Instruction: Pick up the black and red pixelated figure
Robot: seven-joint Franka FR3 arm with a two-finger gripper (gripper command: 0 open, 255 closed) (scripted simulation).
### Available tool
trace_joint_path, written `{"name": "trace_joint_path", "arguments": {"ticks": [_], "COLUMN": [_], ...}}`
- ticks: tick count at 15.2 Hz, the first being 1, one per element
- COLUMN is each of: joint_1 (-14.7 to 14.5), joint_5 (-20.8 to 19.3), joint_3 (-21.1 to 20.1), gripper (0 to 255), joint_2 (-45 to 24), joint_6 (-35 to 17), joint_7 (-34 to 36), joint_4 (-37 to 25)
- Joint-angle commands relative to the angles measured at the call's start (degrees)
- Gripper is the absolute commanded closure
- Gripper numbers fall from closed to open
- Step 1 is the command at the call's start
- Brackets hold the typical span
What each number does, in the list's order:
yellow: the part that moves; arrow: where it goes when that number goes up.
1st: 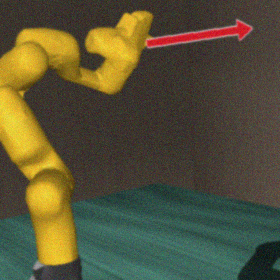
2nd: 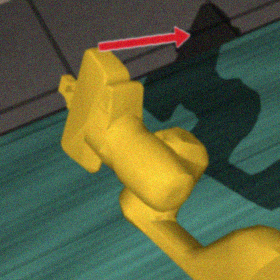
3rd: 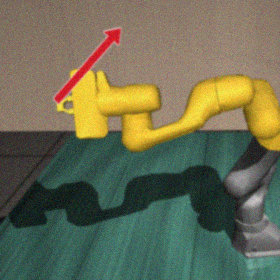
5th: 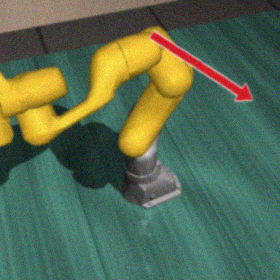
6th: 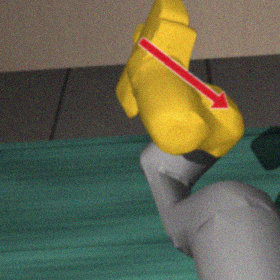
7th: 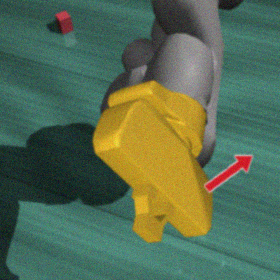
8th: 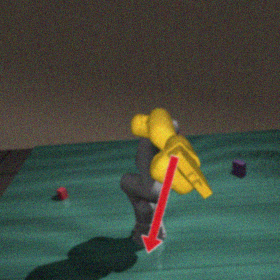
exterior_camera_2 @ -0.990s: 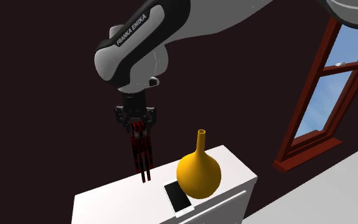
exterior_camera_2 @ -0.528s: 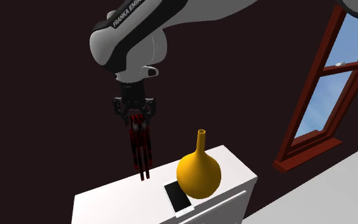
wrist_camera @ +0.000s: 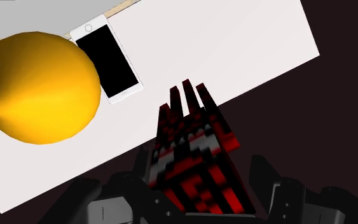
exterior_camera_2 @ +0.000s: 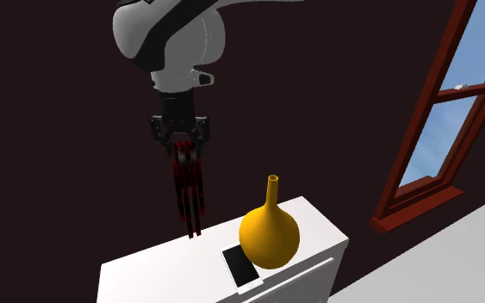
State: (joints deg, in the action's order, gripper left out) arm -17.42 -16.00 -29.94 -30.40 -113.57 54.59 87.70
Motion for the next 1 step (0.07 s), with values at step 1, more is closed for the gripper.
{"name": "trace_joint_path", "arguments": {"ticks": [1], "joint_1": [0.05], "joint_5": [0.14], "joint_3": [-0.09], "gripper": [255], "joint_2": [0.30], "joint_6": [0.27], "joint_7": [-0.03], "joint_4": [0.01]}}
